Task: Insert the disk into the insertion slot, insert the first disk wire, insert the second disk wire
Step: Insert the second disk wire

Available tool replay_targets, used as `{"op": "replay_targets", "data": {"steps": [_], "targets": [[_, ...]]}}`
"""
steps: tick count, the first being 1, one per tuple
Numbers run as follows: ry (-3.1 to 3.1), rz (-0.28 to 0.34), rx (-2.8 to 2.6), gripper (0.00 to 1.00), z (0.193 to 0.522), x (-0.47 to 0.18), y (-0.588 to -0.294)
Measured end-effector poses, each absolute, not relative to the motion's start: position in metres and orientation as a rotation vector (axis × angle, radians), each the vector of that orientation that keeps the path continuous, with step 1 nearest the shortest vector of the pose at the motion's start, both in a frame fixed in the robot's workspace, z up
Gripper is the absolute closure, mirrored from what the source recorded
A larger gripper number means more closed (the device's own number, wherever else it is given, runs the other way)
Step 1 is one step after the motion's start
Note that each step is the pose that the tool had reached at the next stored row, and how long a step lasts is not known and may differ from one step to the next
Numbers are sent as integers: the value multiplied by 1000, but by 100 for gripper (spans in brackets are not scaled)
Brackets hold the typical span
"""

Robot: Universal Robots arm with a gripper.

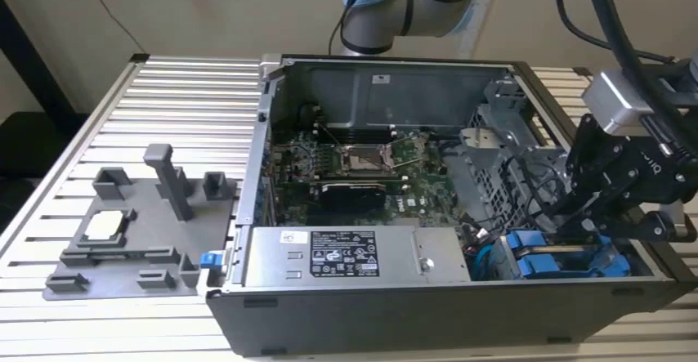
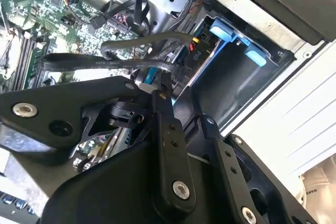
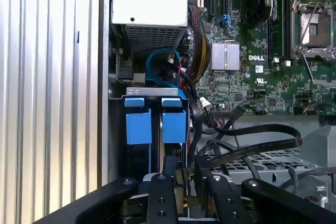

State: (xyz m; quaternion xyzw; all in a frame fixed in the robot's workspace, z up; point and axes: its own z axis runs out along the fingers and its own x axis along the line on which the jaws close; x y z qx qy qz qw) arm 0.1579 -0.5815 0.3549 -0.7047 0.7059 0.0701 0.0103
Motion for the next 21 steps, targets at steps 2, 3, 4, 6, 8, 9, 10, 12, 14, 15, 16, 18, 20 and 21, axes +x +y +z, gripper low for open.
{"op": "replay_targets", "data": {"steps": [2, 3, 4, 6, 8, 9, 10, 12, 14, 15, 16, 18, 20, 21], "targets": [[2203, 219, -2200, 70, 358, 158, -581], [2203, 219, -2199, 70, 359, 158, -581], [2202, 221, -2199, 70, 359, 158, -581], [2197, 218, -2195, 70, 359, 158, -581], [2182, 206, -2184, 70, 359, 158, -581], [2176, 201, -2179, 72, 359, 158, -581], [2172, 198, -2177, 78, 359, 158, -581], [2167, 197, -2174, 89, 360, 158, -581], [2164, 199, -2173, 89, 363, 158, -581], [2161, 201, -2172, 89, 364, 158, -581], [2157, 204, -2170, 89, 364, 158, -581], [2151, 202, -2166, 89, 365, 159, -581], [2144, 191, -2162, 89, 366, 159, -581], [2142, 185, -2160, 89, 366, 159, -581]]}}
